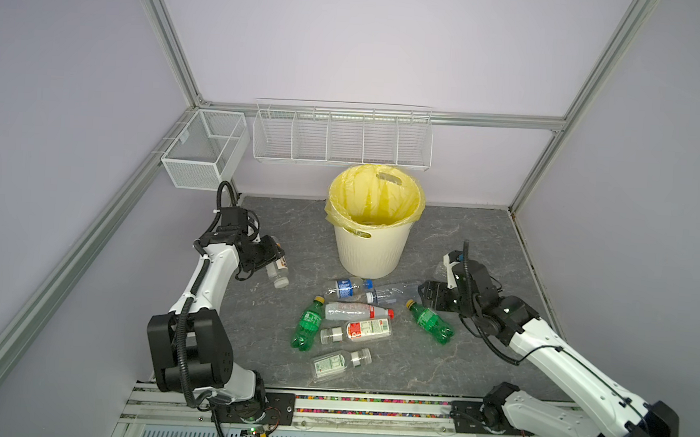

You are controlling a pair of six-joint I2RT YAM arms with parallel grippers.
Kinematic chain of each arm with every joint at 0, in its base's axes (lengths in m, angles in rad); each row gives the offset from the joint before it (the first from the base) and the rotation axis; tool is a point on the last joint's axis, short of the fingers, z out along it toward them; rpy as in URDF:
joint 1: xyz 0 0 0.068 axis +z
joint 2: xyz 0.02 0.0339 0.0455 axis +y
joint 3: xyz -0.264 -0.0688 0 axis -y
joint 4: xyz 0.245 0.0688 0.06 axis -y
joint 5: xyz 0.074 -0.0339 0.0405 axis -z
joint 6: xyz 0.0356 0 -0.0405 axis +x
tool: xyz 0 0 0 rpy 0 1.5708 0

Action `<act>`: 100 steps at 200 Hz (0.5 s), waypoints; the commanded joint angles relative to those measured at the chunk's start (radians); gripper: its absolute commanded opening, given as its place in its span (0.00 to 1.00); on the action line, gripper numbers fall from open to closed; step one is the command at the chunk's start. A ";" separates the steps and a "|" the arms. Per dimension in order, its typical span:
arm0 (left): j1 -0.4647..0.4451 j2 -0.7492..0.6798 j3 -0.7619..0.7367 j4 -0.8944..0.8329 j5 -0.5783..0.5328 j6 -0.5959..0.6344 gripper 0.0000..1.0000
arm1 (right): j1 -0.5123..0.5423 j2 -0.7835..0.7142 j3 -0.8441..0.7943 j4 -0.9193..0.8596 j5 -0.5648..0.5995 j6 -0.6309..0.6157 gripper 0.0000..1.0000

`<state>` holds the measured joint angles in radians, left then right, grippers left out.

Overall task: Throw the plastic bottles in the bin
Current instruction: 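Close the left gripper on the yellow-label bottle and lift it, then carry the yellow-label bottle with the left gripper up over the bin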

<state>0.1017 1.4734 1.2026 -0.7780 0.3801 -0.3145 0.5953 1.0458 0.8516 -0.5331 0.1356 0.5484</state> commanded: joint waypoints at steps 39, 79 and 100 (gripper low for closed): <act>-0.013 -0.063 0.000 0.025 0.128 -0.007 0.31 | -0.004 -0.062 -0.022 -0.033 0.070 0.027 0.88; -0.013 -0.122 0.007 0.058 0.176 -0.050 0.31 | -0.003 -0.080 -0.016 -0.070 0.102 0.046 0.88; -0.014 -0.162 0.003 0.103 0.232 -0.097 0.31 | -0.003 -0.103 -0.043 -0.059 0.113 0.051 0.88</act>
<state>0.0906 1.3701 1.1973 -0.7330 0.5259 -0.3531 0.5953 0.9802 0.8383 -0.5800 0.2161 0.5762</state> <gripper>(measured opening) 0.469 0.883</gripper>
